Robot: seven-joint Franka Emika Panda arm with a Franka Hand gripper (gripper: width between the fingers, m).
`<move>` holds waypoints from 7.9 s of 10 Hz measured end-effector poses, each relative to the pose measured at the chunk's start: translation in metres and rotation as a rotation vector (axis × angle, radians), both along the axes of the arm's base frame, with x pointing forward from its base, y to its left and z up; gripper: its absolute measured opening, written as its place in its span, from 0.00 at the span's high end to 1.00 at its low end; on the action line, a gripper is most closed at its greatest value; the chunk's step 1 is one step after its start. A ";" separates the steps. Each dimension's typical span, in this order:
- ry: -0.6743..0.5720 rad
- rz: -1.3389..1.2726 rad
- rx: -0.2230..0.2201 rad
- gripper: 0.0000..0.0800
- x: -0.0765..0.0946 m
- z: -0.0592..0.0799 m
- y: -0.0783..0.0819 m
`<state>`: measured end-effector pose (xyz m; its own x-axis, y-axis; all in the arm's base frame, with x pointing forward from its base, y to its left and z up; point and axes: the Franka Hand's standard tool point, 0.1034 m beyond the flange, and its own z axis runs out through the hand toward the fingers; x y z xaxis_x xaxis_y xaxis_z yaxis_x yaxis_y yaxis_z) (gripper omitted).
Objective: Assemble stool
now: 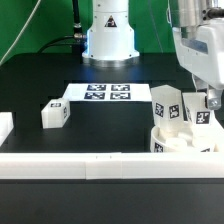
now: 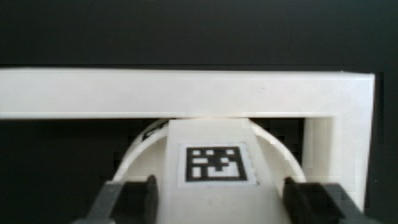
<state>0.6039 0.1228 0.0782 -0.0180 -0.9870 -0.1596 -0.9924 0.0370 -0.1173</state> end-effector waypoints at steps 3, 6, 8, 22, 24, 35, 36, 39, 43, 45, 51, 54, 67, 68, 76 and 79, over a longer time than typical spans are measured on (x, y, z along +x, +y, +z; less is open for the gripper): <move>0.014 -0.331 0.082 0.58 -0.005 -0.002 0.000; 0.031 -0.580 0.137 0.58 -0.005 -0.001 0.002; 0.035 -0.612 0.155 0.58 -0.005 -0.002 0.001; -0.077 0.559 -0.007 0.19 0.006 0.031 0.011; -0.101 0.706 -0.030 0.19 0.006 0.031 0.011; -0.171 1.874 -0.261 0.19 0.005 0.027 0.004; -0.169 2.002 -0.275 0.19 0.004 0.023 0.002; -0.171 2.076 -0.280 0.19 0.004 0.021 0.000; -0.153 2.100 -0.267 0.19 -0.001 0.005 -0.006; -0.151 2.099 -0.267 0.19 -0.003 0.002 -0.007; -0.136 2.099 -0.249 0.36 -0.012 -0.005 -0.008; -0.137 2.098 -0.248 0.58 -0.012 -0.005 -0.007; -0.029 1.005 -0.164 0.58 -0.012 -0.006 -0.001; -0.022 0.947 -0.160 0.58 -0.012 -0.006 -0.001; 0.001 0.133 -0.031 0.58 -0.013 -0.006 0.004; 0.028 -0.081 0.002 0.58 -0.013 -0.007 0.005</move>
Offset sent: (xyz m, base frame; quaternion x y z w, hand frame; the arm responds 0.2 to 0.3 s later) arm -0.0219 0.0054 -0.0060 0.0034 -0.0103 0.2805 0.9598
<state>0.5913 0.1276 0.0713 -0.1023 -0.9818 -0.1598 -0.9891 0.1175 -0.0891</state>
